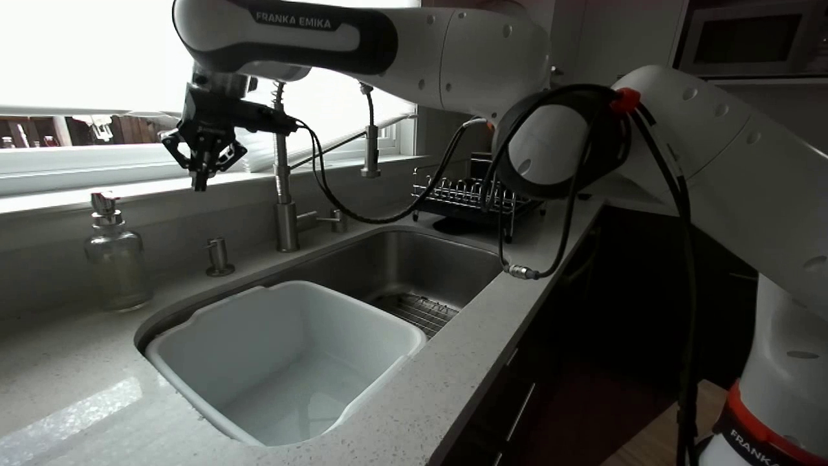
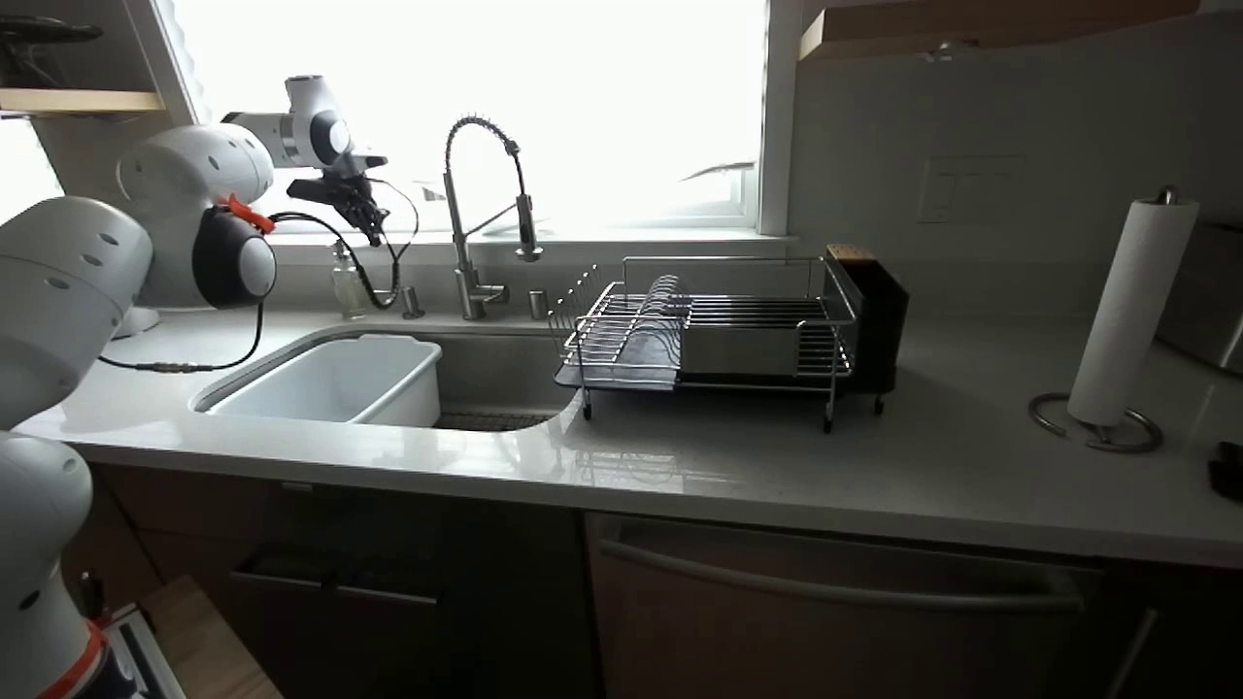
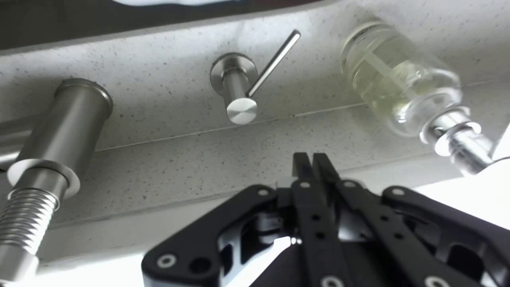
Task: Rotate the sink soap dispenser anticlockwise once and press it downwards from the top
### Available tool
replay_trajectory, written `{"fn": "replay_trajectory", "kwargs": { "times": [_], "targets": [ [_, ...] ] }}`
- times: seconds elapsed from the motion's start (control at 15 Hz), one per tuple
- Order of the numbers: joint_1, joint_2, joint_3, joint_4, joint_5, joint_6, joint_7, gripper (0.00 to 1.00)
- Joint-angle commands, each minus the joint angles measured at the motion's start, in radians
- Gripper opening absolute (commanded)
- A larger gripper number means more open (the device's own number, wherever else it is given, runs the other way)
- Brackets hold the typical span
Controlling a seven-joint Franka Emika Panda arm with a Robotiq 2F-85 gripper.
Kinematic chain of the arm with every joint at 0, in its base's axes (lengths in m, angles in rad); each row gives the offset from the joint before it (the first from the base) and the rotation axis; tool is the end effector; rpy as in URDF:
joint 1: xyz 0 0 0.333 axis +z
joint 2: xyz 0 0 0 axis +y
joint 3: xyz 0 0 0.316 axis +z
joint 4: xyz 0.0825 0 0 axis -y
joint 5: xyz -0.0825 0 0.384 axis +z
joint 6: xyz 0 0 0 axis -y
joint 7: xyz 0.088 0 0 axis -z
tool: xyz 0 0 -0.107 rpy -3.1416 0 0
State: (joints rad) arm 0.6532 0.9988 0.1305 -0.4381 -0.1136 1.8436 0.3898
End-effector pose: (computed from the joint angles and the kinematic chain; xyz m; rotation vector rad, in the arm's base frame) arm 0.6196 0.5105 0.5058 -2.8492 -0.4589 -0.5137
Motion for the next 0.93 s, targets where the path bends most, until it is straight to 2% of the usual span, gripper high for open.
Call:
{"fn": "replay_trajectory", "kwargs": {
  "times": [0.0, 0.53, 0.87],
  "targets": [
    [-0.010, -0.081, -0.001, -0.027, 0.074, -0.143, -0.023, 0.40],
    [-0.031, -0.215, 0.005, -0.028, 0.140, -0.453, -0.027, 0.99],
    [-0.052, -0.285, -0.003, -0.026, 0.129, -0.597, -0.033, 1.00]
  ]
}}
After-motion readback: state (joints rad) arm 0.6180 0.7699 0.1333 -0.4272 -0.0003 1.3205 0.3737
